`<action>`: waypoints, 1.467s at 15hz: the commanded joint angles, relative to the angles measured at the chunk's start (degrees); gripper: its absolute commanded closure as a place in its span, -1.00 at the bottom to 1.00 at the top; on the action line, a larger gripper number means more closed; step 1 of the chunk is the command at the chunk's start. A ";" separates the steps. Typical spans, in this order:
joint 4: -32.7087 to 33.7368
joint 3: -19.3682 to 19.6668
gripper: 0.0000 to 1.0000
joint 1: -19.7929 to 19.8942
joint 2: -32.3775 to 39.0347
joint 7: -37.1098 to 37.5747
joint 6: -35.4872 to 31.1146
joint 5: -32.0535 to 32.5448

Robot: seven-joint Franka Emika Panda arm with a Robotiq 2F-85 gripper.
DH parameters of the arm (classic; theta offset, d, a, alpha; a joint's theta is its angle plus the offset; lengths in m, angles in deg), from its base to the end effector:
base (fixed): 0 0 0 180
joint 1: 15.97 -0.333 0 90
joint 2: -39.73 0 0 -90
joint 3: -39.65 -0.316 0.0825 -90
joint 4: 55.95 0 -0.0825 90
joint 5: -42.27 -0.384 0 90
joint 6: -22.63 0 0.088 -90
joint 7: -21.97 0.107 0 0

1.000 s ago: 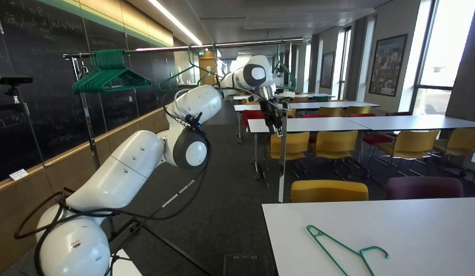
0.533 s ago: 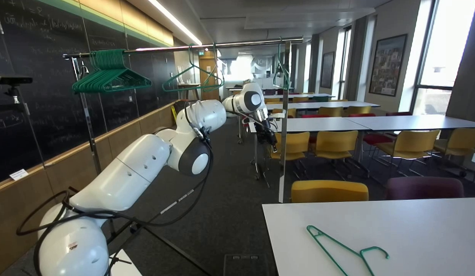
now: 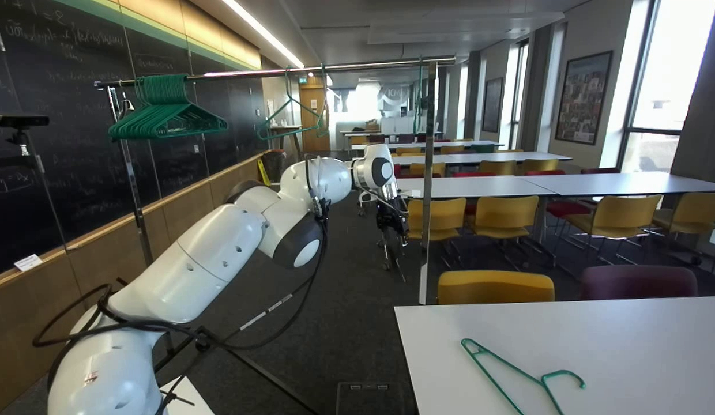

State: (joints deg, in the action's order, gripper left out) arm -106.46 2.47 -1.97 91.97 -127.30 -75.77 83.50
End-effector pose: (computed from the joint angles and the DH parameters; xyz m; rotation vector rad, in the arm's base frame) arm 0.7763 0.0364 0.4092 0.3984 2.9742 -0.2745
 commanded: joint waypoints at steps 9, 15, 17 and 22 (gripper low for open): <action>-31.98 -12.63 -1.00 22.27 -12.27 -0.01 -11.93 -0.26; -47.56 -19.98 -1.00 34.42 -18.70 -0.01 -19.08 0.47; -53.25 -23.37 -1.00 39.03 -21.42 -0.01 -22.43 0.80; -68.57 -37.78 -1.00 55.10 -28.15 -0.01 -36.73 3.35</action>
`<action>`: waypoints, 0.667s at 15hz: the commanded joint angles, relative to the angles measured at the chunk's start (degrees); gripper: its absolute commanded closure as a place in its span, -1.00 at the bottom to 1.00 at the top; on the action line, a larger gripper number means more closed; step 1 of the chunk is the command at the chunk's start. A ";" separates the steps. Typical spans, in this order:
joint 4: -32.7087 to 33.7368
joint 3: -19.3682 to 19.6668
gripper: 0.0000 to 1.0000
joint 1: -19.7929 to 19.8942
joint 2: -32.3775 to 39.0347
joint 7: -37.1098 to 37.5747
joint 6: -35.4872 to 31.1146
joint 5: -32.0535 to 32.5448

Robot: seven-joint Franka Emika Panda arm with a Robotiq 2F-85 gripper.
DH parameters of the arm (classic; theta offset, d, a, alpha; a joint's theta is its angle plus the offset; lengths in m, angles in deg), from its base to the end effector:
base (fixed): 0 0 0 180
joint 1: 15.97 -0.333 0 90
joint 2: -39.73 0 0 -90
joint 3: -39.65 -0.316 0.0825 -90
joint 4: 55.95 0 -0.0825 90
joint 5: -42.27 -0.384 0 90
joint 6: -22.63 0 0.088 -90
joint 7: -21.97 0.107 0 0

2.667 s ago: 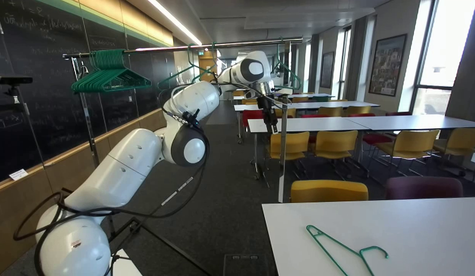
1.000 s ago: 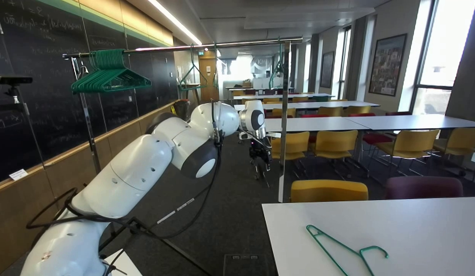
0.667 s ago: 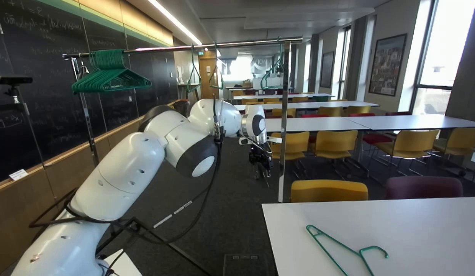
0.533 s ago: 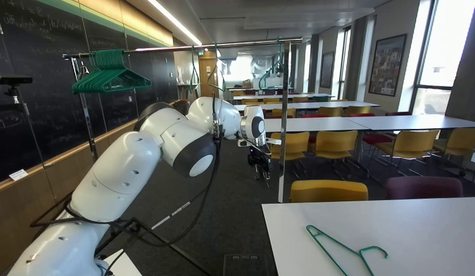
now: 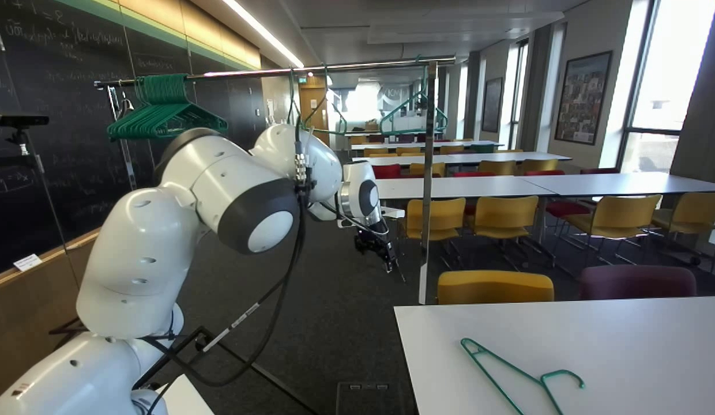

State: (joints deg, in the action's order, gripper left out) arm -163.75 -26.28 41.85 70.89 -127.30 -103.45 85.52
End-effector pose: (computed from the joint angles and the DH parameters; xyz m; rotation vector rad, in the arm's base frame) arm 0.6289 -0.0005 0.3781 0.1029 2.9324 -0.1224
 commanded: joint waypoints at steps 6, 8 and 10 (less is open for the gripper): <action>-20.82 -34.23 -1.00 33.81 -2.95 0.02 -19.41 8.38; -22.32 -42.41 -1.00 41.66 -1.12 1.60 -21.06 12.83; -23.47 -50.75 -1.00 49.16 3.46 3.21 -19.35 17.57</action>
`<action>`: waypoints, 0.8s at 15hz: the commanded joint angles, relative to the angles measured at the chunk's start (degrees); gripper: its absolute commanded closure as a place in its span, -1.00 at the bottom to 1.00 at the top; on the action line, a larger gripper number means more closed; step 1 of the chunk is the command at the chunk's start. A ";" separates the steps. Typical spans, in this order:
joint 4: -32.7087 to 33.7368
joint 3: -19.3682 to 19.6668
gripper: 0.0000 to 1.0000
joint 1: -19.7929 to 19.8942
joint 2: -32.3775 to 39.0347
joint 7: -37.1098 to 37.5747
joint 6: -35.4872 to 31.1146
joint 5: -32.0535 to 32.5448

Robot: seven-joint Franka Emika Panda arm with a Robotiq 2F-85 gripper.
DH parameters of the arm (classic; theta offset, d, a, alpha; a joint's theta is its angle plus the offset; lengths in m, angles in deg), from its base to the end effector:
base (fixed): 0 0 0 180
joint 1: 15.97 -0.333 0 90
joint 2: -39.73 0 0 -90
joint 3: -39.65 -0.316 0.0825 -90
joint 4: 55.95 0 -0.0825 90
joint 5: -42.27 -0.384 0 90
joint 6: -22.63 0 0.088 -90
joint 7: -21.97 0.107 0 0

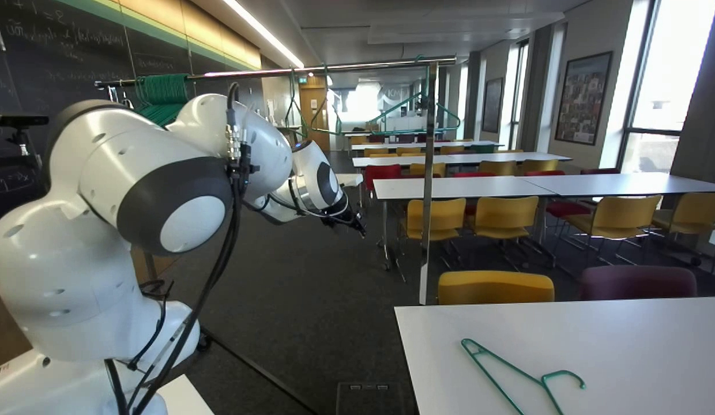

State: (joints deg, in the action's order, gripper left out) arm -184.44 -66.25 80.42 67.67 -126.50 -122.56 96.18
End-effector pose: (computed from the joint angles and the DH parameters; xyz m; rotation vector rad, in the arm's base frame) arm 0.5324 0.0526 0.4609 -0.2400 2.5507 -0.0511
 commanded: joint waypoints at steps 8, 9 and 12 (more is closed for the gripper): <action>-3.13 -15.47 -1.00 11.60 16.09 4.12 9.13 11.36; -3.34 -15.45 -1.00 11.61 16.26 4.13 9.12 11.39; -3.39 -15.56 -1.00 11.68 16.47 3.79 7.17 13.19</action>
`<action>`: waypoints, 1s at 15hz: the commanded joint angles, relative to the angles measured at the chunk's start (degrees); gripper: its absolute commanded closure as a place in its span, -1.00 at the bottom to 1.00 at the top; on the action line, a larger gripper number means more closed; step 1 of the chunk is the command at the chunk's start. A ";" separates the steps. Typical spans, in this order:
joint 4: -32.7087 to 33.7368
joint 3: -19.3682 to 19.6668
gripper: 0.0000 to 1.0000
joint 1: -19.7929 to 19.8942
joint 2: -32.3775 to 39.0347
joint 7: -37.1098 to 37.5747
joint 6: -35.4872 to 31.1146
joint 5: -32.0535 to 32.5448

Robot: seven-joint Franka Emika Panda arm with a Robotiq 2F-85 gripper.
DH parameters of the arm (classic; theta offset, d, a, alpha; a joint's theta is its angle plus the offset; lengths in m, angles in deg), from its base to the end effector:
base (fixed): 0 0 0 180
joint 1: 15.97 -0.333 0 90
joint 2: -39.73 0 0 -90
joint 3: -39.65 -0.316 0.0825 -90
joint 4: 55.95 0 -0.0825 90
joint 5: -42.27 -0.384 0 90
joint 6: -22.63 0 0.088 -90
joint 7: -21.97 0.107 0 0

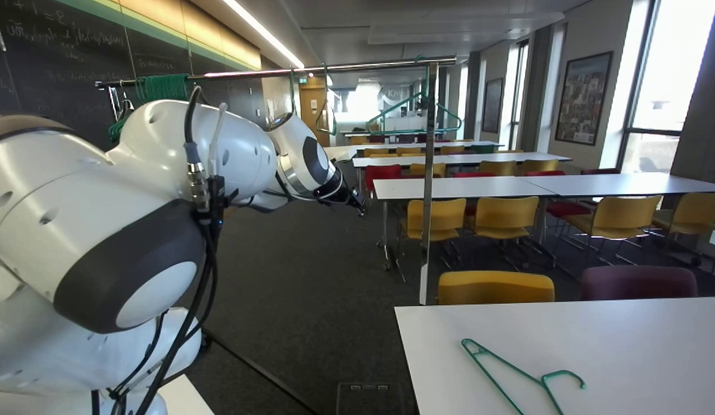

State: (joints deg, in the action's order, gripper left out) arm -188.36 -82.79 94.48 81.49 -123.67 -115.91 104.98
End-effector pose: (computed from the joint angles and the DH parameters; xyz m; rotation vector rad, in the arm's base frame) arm 0.4820 0.0241 0.5343 -0.2172 2.4102 -0.0464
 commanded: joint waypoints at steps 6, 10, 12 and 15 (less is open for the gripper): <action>3.14 -0.76 -1.00 -5.99 6.86 -0.52 -5.12 19.21; 5.51 0.86 -1.00 -8.29 9.46 4.44 -13.12 28.25; 6.42 1.98 -1.00 -8.91 10.58 7.38 -17.79 33.62; 8.10 4.49 -1.00 -10.13 12.40 13.48 -25.57 41.32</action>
State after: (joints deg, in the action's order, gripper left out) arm -182.57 -80.48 86.60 91.42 -115.31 -135.35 139.41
